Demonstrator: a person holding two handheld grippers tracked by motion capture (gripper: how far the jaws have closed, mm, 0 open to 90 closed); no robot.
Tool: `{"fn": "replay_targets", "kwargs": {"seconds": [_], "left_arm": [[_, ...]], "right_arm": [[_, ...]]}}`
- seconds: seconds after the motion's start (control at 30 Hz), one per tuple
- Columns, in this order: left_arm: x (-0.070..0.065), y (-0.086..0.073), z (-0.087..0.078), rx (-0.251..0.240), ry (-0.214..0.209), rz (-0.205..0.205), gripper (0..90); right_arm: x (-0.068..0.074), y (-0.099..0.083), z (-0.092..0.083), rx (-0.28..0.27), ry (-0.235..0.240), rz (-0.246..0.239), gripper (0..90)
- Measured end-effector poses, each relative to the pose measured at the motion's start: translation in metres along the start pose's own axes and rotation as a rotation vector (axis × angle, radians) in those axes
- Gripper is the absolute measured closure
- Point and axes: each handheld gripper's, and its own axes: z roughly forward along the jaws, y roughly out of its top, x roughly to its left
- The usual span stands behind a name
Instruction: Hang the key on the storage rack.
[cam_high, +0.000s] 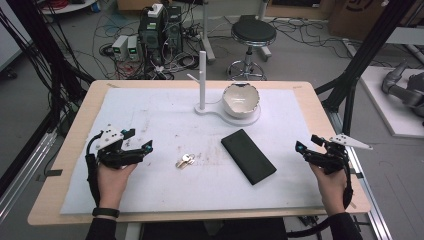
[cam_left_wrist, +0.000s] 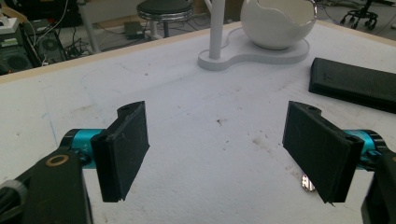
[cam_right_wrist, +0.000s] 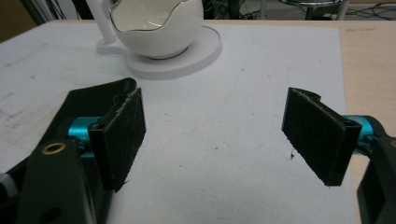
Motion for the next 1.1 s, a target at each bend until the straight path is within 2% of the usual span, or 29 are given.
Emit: {"fn": "replay_targets", "kwargs": {"seconds": [0.23,0.43,0.57,0.6,0.7,0.8,0.93,0.97,1.1], "left_arm": [[0.004,-0.001,-0.004,-0.006,0.011,-0.02,22.4],[0.006,-0.006,-0.004,0.005,0.012,-0.019,22.4],[0.007,-0.007,-0.004,0.015,0.007,-0.023,22.4],[0.006,-0.007,-0.004,0.012,0.008,-0.024,22.4],[0.008,-0.007,-0.004,0.008,0.007,-0.026,22.4],[0.01,-0.007,-0.004,0.009,0.009,-0.029,22.4],[0.013,-0.008,-0.004,0.007,0.014,-0.042,22.4],[0.014,-0.007,-0.003,0.006,0.013,-0.043,22.4],[0.014,-0.006,-0.002,0.006,0.006,-0.047,22.4]], "right_arm": [[0.008,0.001,0.0,-0.006,0.016,-0.016,24.1],[0.011,0.0,0.001,0.0,0.026,-0.025,24.3],[0.015,-0.002,0.003,0.012,0.056,-0.013,27.0],[0.017,-0.002,0.004,0.019,0.067,0.008,29.3],[0.022,-0.004,0.005,0.026,0.083,0.031,32.9],[0.025,-0.006,0.006,0.036,0.09,0.034,35.1],[0.029,-0.011,0.007,0.073,0.105,0.046,36.4],[0.029,-0.015,0.01,0.108,0.119,0.051,39.3],[0.031,-0.019,0.013,0.15,0.138,0.054,41.2]]}}
